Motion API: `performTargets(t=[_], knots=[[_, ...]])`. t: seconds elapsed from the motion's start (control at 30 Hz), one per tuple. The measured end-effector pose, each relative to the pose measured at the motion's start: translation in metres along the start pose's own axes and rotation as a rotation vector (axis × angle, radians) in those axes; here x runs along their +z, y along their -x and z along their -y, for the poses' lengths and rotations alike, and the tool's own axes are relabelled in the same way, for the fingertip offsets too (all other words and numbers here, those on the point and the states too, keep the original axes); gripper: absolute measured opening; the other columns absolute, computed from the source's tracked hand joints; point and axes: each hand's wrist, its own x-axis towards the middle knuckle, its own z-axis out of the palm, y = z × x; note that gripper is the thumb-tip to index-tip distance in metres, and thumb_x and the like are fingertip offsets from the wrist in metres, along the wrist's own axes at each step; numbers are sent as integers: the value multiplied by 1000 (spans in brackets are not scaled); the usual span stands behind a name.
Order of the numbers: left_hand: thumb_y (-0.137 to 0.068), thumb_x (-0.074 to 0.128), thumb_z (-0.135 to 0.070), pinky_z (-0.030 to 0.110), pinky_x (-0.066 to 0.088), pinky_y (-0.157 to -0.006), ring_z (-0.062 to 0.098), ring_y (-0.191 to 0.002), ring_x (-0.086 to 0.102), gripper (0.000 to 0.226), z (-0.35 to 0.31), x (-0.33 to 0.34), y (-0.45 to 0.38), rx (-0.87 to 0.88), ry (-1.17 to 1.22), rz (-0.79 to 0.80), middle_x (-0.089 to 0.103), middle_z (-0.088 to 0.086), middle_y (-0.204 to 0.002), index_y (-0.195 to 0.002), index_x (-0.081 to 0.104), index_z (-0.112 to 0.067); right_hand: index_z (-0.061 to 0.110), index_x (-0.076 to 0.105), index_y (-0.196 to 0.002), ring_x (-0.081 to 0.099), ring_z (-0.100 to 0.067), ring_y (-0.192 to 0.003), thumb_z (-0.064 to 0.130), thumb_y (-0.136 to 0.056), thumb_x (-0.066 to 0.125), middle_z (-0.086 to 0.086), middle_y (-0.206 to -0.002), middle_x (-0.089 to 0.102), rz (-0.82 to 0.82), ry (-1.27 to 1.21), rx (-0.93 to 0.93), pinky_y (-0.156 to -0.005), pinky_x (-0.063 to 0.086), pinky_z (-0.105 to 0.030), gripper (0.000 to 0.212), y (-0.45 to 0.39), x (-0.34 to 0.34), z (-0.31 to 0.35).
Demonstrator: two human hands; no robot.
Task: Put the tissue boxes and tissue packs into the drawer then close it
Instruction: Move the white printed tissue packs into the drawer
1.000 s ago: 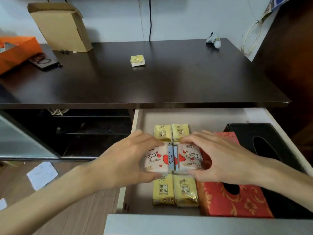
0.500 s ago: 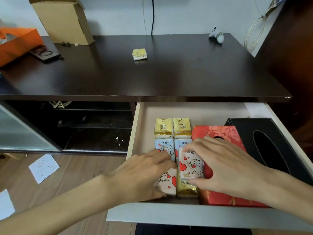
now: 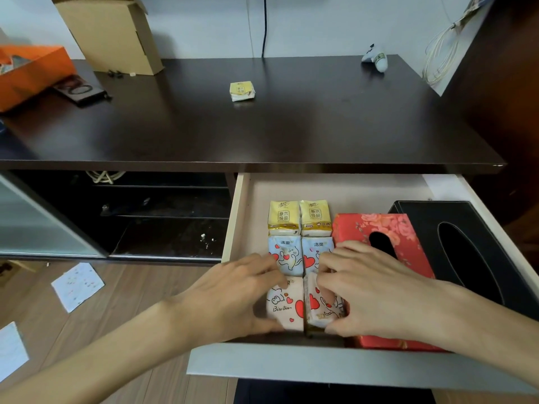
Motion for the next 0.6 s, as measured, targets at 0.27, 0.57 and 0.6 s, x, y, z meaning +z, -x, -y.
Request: performTargets(t=[0.27, 0.57, 0.6], knots=[[-80, 62, -68, 20, 43, -65, 5, -102, 53, 54, 2, 4, 0, 4, -11, -53, 53, -15, -118, -120, 57, -31, 23, 59, -123, 44, -22, -113, 52, -85, 65, 0, -119, 52, 15, 102, 86, -95, 34, -39, 48, -23, 6, 17], [-85, 55, -69, 14, 35, -74, 3, -110, 47, 57, 4, 2, 0, 26, 33, -38, 50, -15, -124, -127, 57, -30, 40, 67, -101, 43, -2, -96, 73, -88, 45, 19, -99, 51, -125, -243, 121, -70, 35, -25, 42, -24, -15, -9], [-87, 51, -70, 14, 37, -76, 2, -112, 47, 55, 4, 0, 0, 26, 54, -41, 49, -16, -125, -127, 57, -32, 41, 67, -99, 47, -1, -97, 72, -87, 44, 21, -99, 54, -159, -276, 140, -71, 38, -24, 41, -28, -22, -17]])
